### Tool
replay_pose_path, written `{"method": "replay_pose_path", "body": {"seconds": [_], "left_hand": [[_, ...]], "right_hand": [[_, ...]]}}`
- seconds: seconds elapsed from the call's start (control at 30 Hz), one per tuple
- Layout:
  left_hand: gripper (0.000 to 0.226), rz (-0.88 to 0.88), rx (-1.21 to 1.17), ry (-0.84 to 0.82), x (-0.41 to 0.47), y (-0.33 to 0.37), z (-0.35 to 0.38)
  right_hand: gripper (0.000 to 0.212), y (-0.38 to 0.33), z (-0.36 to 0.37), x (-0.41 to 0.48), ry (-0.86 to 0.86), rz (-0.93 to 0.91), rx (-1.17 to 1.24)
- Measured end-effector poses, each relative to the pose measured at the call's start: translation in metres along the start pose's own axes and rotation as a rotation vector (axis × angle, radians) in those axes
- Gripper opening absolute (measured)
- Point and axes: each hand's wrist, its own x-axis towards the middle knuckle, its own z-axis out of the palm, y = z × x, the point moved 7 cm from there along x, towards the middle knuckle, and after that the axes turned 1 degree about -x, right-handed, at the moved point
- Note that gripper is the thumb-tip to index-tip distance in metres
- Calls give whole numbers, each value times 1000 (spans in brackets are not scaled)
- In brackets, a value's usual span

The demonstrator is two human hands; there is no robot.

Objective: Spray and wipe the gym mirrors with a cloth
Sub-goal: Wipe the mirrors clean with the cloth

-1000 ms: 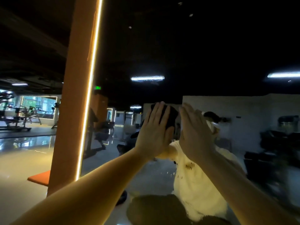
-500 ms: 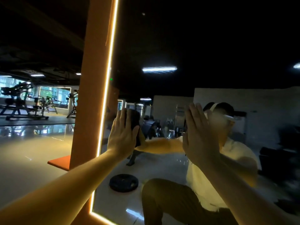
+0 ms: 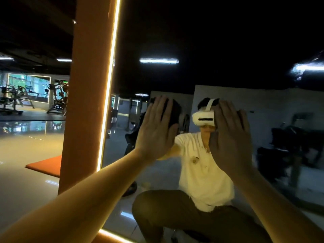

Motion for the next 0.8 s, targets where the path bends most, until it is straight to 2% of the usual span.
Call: {"method": "replay_pose_path", "body": {"seconds": [0.17,0.23,0.3,0.47,0.67,0.8], "left_hand": [[68,-202,37,73,-22,-95,-29],[68,-218,35,58,-29,-113,-34],[68,-239,30,59,-33,-113,-33],[69,-454,-36,108,-33,-82,-22],[68,-137,-54,2,-42,63,22],[68,-9,-52,-72,-55,142,47]], "right_hand": [[62,-12,5,-14,-68,62,-13],[63,-13,7,-18,-94,72,-32],[63,-13,6,-16,-110,79,-35],[61,-7,-8,-30,-127,77,51],[60,23,-29,-88,-124,129,119],[78,34,-27,-110,-172,173,157]]}}
